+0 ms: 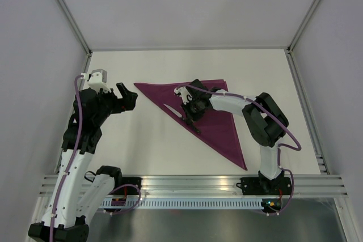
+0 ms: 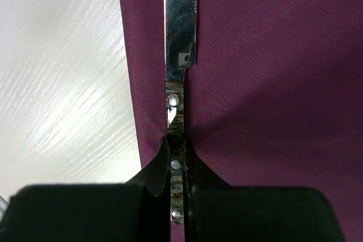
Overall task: Fold the napkin, place the utensils inside, and roll it up
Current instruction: Place the knife on the napkin.
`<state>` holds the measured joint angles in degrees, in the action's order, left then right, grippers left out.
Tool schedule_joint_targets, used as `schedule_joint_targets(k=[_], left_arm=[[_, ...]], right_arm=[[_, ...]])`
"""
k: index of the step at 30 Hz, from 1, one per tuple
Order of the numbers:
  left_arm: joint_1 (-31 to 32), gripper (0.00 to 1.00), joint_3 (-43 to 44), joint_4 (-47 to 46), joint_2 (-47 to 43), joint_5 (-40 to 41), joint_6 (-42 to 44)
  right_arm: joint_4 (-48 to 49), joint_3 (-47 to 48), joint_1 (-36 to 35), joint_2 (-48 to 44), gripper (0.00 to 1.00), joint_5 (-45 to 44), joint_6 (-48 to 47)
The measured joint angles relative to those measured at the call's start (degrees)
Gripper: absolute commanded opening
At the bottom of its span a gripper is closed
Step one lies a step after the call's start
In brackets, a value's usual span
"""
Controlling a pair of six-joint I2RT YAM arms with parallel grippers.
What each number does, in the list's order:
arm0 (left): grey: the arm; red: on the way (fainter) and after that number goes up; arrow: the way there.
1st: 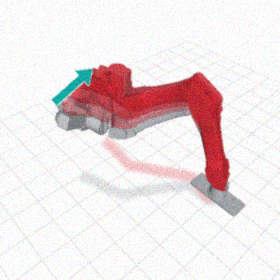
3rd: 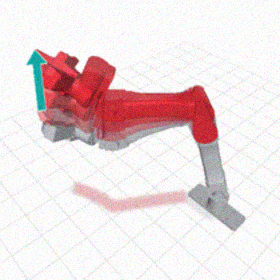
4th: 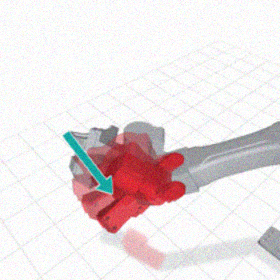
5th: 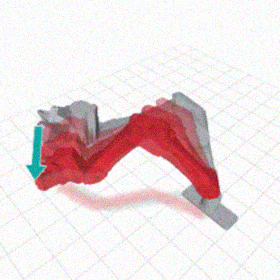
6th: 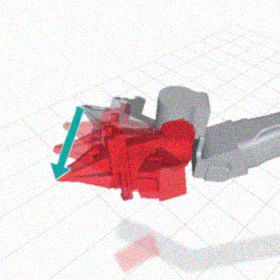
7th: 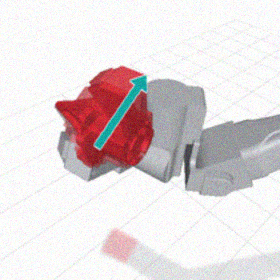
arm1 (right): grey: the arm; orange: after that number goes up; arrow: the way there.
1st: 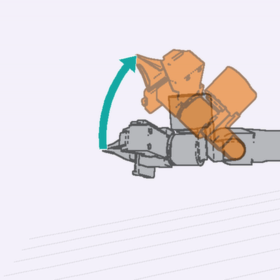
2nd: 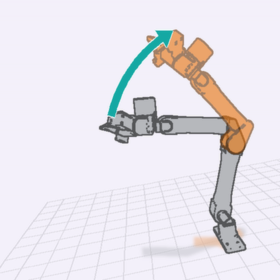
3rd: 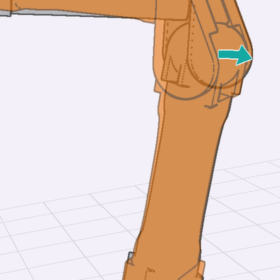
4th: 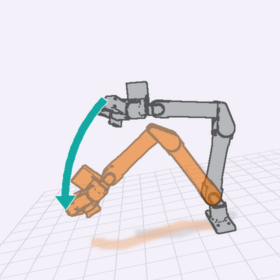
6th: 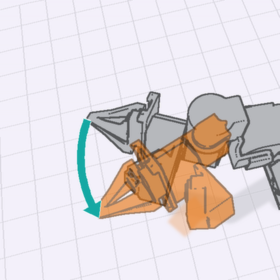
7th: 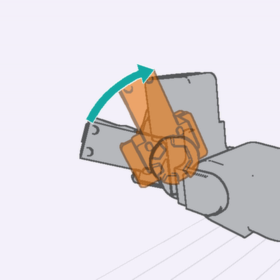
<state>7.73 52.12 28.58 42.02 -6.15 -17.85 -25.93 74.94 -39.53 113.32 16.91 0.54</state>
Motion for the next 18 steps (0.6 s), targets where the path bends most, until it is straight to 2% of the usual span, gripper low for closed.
schedule_joint_targets(k=[2, 5, 9, 12, 15, 18], left_arm=[[0.00, 0.98, 0.00, 0.00, 0.00, 0.00, 0.00], [0.00, 0.98, 0.00, 0.00, 0.00, 0.00, 0.00], [0.00, 0.98, 0.00, 0.00, 0.31, 0.00, 0.00], [0.00, 0.98, 0.11, 0.02, 0.85, -0.02, 0.00], [0.00, 0.99, 1.11, 0.13, 1.49, -0.26, -0.02], [0.00, 0.99, 3.06, 0.07, 1.97, -0.72, -0.13]], right_arm=[[-0.07, 0.00, 0.00, 0.00, 0.01, 0.07, -0.66], [-0.20, 0.02, 0.00, 0.00, 0.11, 0.22, -1.18], [-1.07, 0.39, 0.00, 0.00, 0.32, 0.42, -1.86], [-2.78, 1.27, -0.02, 0.00, 0.41, 0.52, -2.29], [-4.57, 2.40, 0.09, -0.02, 0.47, 0.42, -3.02], [-6.05, 4.57, 0.79, -0.13, 0.47, 0.72, -3.30]])
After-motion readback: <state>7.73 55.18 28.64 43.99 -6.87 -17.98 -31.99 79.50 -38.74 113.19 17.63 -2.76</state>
